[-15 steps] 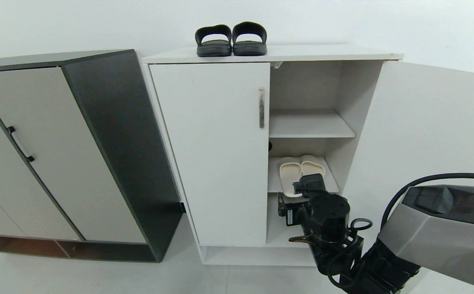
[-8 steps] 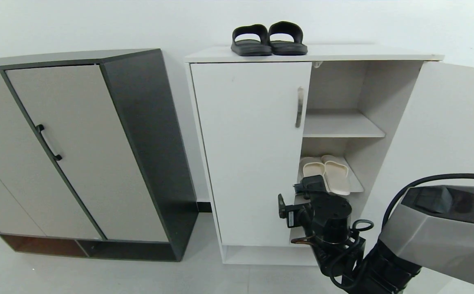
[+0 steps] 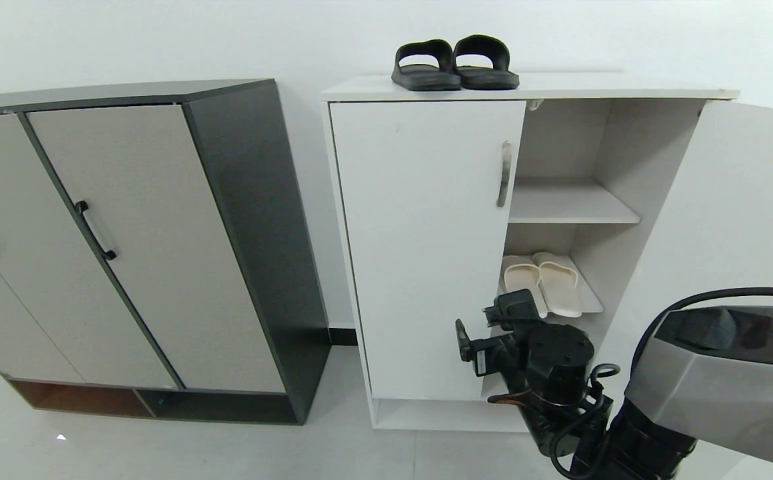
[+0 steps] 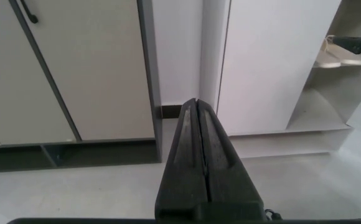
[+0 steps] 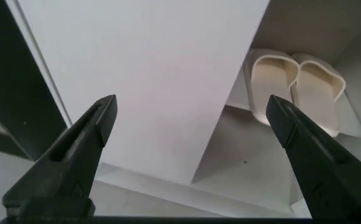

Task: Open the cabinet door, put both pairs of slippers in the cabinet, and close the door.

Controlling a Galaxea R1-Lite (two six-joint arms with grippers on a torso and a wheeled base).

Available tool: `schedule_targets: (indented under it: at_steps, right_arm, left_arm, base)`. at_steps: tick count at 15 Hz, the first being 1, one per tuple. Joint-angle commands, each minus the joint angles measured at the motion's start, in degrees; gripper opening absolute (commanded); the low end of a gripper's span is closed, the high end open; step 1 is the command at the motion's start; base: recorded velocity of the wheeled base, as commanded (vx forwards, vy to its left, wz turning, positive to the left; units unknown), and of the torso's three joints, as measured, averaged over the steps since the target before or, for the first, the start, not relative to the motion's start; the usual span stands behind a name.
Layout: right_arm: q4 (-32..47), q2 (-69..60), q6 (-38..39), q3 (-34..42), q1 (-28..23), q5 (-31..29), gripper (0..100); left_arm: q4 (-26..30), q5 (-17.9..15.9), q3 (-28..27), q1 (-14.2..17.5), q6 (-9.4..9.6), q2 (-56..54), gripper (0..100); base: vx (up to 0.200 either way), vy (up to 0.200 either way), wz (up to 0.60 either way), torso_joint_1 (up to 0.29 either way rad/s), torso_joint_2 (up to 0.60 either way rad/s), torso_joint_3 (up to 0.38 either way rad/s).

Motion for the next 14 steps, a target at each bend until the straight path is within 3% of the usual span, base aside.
schedule_targets:
  at_steps: [1, 10, 14]
  right_arm:
    - [-0.06, 0.05, -0.72, 1.23, -0.53, 0.03, 100]
    - [-0.32, 0.23, -1.95, 2.02, -0.71, 1.53, 100]
    - [-0.50, 0.75, -1.95, 1.93, -0.88, 1.53, 100]
  left_arm:
    - [-0.02, -0.02, 0.00, 0.02, -0.01, 0.09, 0]
    - [-0.02, -0.02, 0.00, 0.02, -0.01, 0.09, 0]
    - [-0.02, -0.02, 0.00, 0.02, -0.01, 0.09, 0]
  base:
    - [0.000, 0.000, 0.00, 0.000, 0.00, 0.000]
    - [0.000, 0.000, 0.00, 0.000, 0.00, 0.000]
    - [0.000, 0.000, 0.00, 0.013, -0.19, -0.281]
